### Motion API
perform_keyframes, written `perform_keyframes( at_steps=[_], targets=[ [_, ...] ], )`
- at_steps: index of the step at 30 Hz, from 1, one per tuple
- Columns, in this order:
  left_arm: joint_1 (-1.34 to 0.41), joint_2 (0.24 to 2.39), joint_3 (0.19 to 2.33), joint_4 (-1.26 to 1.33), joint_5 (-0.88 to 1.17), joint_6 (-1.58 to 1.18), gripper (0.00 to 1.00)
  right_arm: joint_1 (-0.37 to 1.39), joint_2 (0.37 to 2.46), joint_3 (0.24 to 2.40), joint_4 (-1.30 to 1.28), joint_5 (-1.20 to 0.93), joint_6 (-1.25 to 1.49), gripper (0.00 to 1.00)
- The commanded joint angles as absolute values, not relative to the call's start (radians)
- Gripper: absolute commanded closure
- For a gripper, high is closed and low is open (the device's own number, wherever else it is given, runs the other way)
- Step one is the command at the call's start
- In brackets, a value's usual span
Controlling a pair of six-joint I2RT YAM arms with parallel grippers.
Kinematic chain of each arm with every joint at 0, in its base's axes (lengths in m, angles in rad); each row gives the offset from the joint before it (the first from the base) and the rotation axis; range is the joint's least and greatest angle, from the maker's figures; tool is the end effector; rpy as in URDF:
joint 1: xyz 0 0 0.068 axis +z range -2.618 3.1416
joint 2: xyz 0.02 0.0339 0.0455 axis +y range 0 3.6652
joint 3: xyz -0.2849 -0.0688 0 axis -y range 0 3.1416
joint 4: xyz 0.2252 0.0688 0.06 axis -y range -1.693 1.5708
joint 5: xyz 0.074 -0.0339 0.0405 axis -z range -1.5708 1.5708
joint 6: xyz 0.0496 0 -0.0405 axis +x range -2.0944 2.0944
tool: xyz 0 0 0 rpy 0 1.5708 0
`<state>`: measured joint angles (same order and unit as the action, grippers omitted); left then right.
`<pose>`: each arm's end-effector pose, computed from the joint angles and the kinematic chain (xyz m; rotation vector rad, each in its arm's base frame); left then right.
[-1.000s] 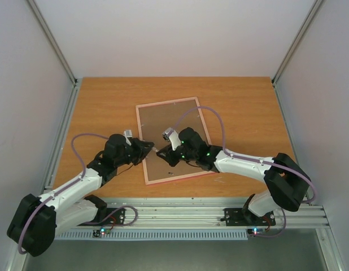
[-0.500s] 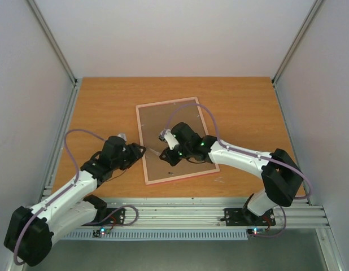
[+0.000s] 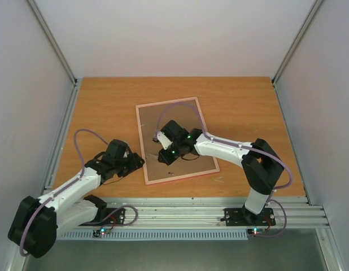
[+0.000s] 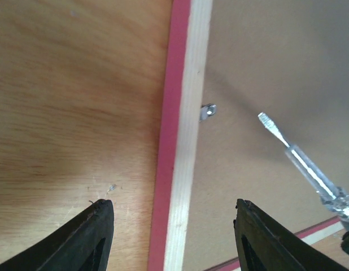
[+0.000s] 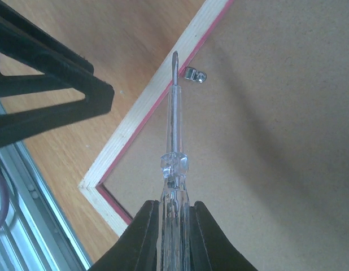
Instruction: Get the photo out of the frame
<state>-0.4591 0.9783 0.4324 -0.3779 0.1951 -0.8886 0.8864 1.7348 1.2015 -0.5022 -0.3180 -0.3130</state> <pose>0.1378 -0.0788 0.1863 -0.4802 2.6102 -0.7578 0.2110 0.2831 0.2276 -1.5927 2.1230 0.6134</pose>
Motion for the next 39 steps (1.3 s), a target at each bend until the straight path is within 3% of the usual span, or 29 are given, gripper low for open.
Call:
perform_keyframes(
  at_steps=[1, 21, 39],
  targets=[
    [-0.454, 1.058, 0.423, -0.318, 0.257, -0.844, 0.41, 0.887, 1.777, 1.249, -0.555, -0.356, -0.341, 0.99],
    [-0.456, 1.231, 0.388, -0.192, 0.308, -0.830, 0.72, 0.879, 1.880, 1.313, -0.537, -0.312, -0.341, 0.99],
    [-0.456, 1.252, 0.381, -0.208, 0.300, -0.795, 0.79, 0.876, 1.943, 1.404, -0.684, -0.289, -0.428, 0.99]
  ],
)
